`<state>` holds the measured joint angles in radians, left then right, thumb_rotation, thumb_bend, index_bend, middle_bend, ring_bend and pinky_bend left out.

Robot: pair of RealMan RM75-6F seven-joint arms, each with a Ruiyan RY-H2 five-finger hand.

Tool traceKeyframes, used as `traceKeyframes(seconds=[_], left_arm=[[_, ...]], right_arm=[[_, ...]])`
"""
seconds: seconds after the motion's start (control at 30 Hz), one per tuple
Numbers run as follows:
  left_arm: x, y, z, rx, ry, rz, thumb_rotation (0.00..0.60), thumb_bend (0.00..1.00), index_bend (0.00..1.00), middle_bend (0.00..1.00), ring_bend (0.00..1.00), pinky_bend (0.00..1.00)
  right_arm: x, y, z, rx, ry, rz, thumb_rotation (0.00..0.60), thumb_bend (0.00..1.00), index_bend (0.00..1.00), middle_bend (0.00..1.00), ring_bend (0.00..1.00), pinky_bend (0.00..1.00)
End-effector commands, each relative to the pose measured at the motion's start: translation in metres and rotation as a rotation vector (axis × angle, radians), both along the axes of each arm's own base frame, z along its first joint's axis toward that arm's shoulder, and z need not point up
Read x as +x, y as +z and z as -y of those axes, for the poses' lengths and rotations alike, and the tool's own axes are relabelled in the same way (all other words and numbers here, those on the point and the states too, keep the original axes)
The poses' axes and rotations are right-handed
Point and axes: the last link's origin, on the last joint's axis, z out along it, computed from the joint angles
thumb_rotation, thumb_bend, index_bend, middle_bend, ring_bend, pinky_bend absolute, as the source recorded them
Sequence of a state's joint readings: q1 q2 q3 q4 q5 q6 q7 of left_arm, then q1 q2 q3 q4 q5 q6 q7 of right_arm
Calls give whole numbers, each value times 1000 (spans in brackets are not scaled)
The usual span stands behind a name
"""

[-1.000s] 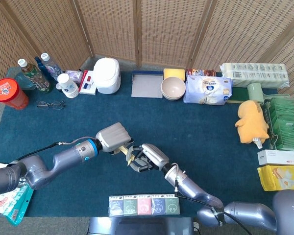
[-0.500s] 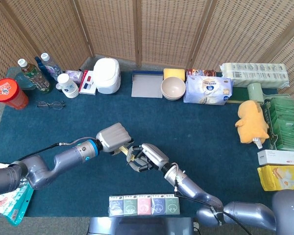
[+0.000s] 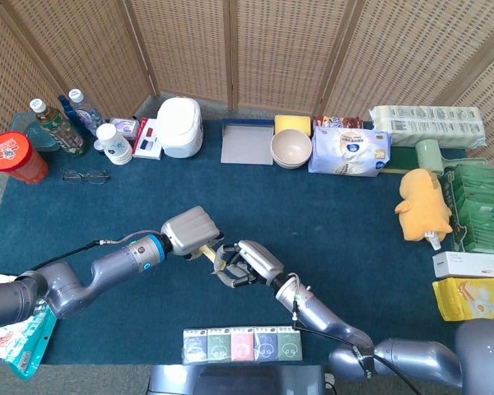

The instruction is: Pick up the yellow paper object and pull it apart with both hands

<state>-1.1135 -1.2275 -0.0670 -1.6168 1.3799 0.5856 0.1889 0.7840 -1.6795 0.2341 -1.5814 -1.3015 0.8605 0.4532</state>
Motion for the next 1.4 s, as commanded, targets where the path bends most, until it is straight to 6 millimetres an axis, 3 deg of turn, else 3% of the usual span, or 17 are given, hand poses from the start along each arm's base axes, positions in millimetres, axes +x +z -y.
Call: traceKeyframes(seconds=[0.03, 0.83, 1.4], left_arm=[[-1, 0, 0, 1, 3, -1, 600, 388, 671, 919, 928, 787], [-14, -4, -2, 0, 34, -34, 600, 389, 669, 919, 928, 787], [-39, 1, -6, 25, 92, -70, 600, 389, 669, 918, 928, 787]], right_arm=[[0, -1, 0, 2, 0, -1, 600, 456, 629, 1000, 1000, 1000], [-7, -2, 4, 2, -31, -2, 600, 474, 727, 1000, 1000, 1000], [-18, 6, 10, -17, -54, -11, 600, 479, 733, 1000, 1000, 1000]])
